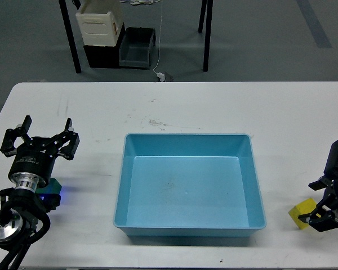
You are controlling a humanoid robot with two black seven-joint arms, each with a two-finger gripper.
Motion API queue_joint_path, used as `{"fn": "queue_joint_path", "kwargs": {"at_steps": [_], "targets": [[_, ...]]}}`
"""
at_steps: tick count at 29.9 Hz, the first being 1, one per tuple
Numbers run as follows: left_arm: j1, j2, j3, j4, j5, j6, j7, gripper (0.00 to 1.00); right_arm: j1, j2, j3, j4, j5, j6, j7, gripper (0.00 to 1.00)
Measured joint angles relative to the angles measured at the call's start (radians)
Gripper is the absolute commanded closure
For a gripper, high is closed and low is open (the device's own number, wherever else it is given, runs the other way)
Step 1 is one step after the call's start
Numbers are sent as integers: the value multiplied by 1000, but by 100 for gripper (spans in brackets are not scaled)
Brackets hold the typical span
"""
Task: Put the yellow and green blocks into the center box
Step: 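Close the right gripper on the yellow cube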
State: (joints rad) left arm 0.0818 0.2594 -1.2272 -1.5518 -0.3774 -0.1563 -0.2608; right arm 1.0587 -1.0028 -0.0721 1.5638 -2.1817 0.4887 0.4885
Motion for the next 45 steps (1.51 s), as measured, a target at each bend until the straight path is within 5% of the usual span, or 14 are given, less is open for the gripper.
{"fn": "queue_joint_path", "kwargs": {"at_steps": [29, 45], "targets": [[-4, -8, -4, 18, 0, -2, 0, 0, -56, 4, -4, -19, 17, 0, 0, 3], [-5, -20, -6, 33, 0, -3, 0, 0, -72, 72, 6, -94, 72, 0, 0, 13]]}}
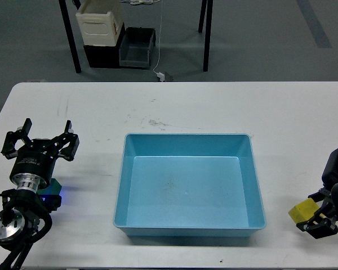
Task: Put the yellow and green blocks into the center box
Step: 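Close the right gripper on the yellow cube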
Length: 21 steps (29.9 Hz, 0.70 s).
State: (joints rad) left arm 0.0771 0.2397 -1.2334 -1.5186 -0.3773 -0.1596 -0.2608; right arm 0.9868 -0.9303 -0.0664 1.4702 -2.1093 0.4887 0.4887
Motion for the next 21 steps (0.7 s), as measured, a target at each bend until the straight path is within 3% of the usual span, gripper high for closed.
{"fn": "queue_joint_path", "kwargs": {"at_steps": [9, 21], "targets": [[0, 0, -1, 0, 0, 0, 0, 0, -9, 4, 1, 1, 5, 0, 0, 25], [-2, 0, -12, 6, 0, 0, 0, 0, -10, -5, 6, 2, 0, 0, 0, 75]]}}
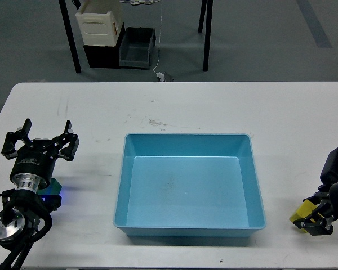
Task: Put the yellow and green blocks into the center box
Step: 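Close the right gripper on the yellow cube, then lift the yellow cube and carry it over the blue tray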
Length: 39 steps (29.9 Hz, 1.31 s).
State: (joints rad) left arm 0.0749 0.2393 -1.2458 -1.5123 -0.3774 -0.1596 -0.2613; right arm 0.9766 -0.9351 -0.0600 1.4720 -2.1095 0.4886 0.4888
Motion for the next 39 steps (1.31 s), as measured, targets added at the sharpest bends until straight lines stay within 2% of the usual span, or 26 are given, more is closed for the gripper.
{"fn": "queue_joint_path", "kwargs": {"at_steps": [3, 8, 15, 21, 27, 34, 39], "targets": [[-1, 0, -6, 1, 0, 0, 0, 0, 0, 0, -1, -1, -2, 0, 0, 85], [-2, 0, -7, 1, 0, 0, 1, 0, 3, -3, 27, -8, -3, 0, 0, 93], [-3, 0, -6, 8, 0, 0, 1, 0, 70, -9, 206, -59, -2, 0, 0, 96], [-4, 0, -6, 9, 0, 2, 2, 0, 283, 2, 239, -78, 0, 0, 0, 97], [-15, 1, -6, 10, 0, 4, 2, 0, 436, 152, 228, -69, 0, 0, 0, 97], [-39, 13, -42, 18, -1, 19, 4, 0, 503, 372, 82, -55, 1, 0, 0, 97], [-50, 32, -46, 18, -2, 37, 4, 0, 493, 481, 3, -61, 4, 0, 0, 96]]}}
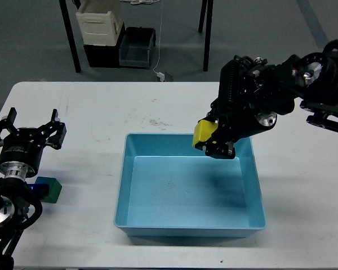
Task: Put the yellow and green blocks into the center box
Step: 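Lift the yellow cube and carry it over the blue tray, then release the yellow cube in the tray and raise the right gripper away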
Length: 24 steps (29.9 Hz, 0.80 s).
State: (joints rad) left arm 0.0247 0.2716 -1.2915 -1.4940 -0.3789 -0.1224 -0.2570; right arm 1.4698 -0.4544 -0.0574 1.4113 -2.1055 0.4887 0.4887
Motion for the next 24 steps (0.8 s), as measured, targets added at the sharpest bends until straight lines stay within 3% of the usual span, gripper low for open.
{"fn": "queue_joint_path", "kwargs": {"at_steps": [2, 4, 7, 8, 11, 15, 24], "targets": [[-1, 2, 0, 1, 0, 2, 0, 0, -14, 28, -32, -4, 0, 0, 0, 93], [-2, 3, 0, 1, 0, 3, 0, 0, -30, 47, -57, -16, 0, 0, 0, 80], [-2, 7, -8, 1, -2, 9, 3, 0, -71, 72, -74, -53, 0, 0, 0, 40], [-2, 9, -16, 1, -2, 16, 5, 0, -89, 79, -76, -69, 0, 0, 0, 31], [-5, 25, -28, 1, -2, 69, 10, 0, -133, 92, -71, -105, 1, 0, 0, 28], [-24, 88, -29, 1, 8, 109, 6, 0, -161, 96, -62, -116, 9, 0, 0, 14], [-83, 167, -35, 39, 245, 73, -9, 0, -200, 88, 30, -161, 103, 0, 0, 3]]}}
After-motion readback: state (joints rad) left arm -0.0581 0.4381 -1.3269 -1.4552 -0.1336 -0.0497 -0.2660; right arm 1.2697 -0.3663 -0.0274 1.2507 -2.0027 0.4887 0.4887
